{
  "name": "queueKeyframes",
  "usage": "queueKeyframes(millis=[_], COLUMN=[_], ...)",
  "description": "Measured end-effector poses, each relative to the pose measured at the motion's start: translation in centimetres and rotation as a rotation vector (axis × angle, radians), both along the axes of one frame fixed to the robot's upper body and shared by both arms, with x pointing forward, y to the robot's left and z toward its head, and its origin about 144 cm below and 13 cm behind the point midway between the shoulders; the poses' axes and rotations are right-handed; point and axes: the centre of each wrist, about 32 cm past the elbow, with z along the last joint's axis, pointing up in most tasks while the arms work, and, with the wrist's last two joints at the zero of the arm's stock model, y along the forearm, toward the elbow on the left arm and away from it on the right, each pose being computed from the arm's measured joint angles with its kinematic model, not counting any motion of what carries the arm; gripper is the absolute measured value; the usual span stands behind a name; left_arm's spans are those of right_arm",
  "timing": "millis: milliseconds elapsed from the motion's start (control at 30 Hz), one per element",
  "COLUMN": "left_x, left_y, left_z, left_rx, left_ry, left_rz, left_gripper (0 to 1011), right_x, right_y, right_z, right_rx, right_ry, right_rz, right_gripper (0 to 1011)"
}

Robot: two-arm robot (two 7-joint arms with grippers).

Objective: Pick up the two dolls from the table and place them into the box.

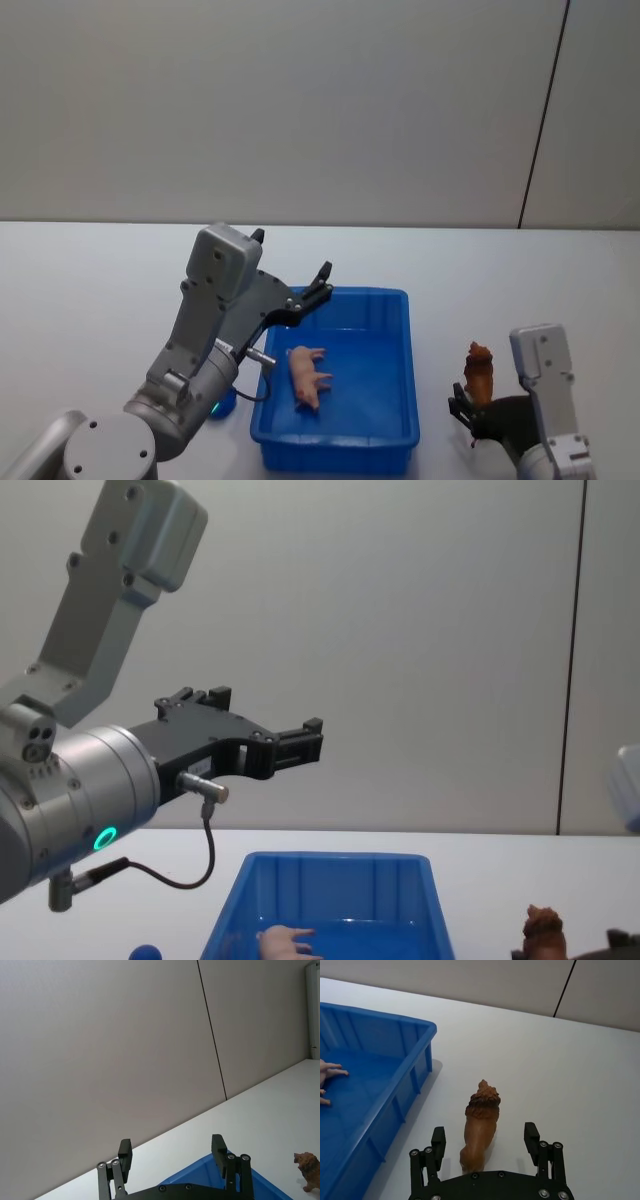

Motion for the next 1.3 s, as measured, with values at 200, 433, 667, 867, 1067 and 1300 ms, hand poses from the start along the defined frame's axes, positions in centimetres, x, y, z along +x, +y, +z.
queueKeyframes(millis=[200,433,667,867,1067,1300], left_x=[0.0,0.0,0.0,0.0,0.0,0.0], left_y=[0.0,0.0,0.0,0.0,0.0,0.0], left_z=[0.0,0.0,0.0,0.0,0.0,0.0], left_rx=[0.000,0.000,0.000,0.000,0.000,0.000], left_ry=[0.000,0.000,0.000,0.000,0.000,0.000], left_rz=[0.000,0.000,0.000,0.000,0.000,0.000], left_gripper=[1001,1001,1001,1001,1001,1001], right_x=[0.4,0.7,0.8,0.9,0.9,1.0], right_y=[0.1,0.3,0.4,0.6,0.7,0.9], right_z=[-0.9,-1.4,-1.5,-1.1,-0.3,1.2], right_rx=[0.013,0.025,0.035,0.048,0.057,0.071], right_ry=[0.034,0.051,0.049,0.014,-0.039,-0.124], right_rz=[0.002,0.007,0.010,0.015,0.023,0.044], right_gripper=[868,650,430,286,286,286])
